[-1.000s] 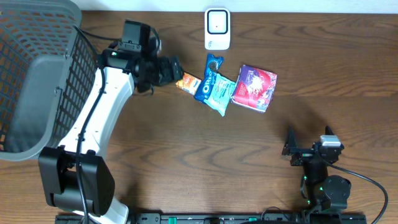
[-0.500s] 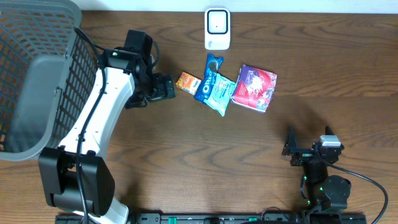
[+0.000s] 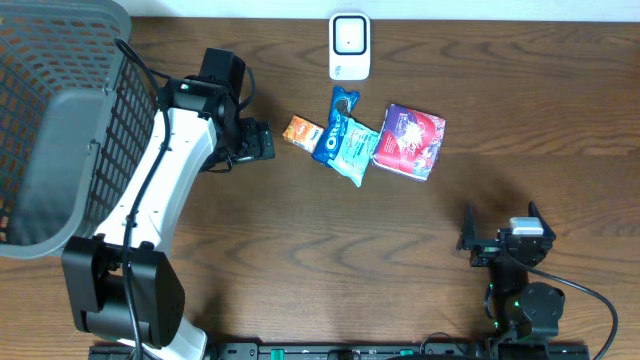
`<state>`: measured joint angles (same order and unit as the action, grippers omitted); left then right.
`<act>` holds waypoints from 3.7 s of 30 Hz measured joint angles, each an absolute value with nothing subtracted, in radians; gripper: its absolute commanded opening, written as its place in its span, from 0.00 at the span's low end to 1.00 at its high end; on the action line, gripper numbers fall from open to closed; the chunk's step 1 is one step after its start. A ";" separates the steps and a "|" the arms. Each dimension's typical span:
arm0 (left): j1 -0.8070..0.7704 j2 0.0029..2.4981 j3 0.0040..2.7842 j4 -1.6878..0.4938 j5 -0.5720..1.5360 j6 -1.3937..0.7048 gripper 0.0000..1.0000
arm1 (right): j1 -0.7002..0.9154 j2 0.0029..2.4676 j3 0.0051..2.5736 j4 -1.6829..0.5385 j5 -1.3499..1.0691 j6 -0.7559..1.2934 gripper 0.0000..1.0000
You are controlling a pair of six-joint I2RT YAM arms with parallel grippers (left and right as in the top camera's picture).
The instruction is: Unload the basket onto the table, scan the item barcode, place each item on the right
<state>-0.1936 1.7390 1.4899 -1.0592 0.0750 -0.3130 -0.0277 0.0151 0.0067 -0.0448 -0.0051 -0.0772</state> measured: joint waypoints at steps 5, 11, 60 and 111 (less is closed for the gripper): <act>-0.194 1.739 1.490 -1.061 0.072 -0.313 0.98 | -0.028 0.015 0.007 0.122 -0.222 0.043 0.99; -0.194 1.739 1.490 -1.063 0.072 -0.313 0.98 | -0.028 0.017 0.006 0.297 -0.436 0.158 0.99; -0.194 1.739 1.489 -1.063 0.072 -0.313 0.98 | -0.075 1.814 1.121 -0.384 -0.556 0.278 0.75; -0.194 1.739 1.489 -1.063 0.072 -0.313 0.98 | 0.205 1.793 1.388 -0.841 0.709 0.286 0.01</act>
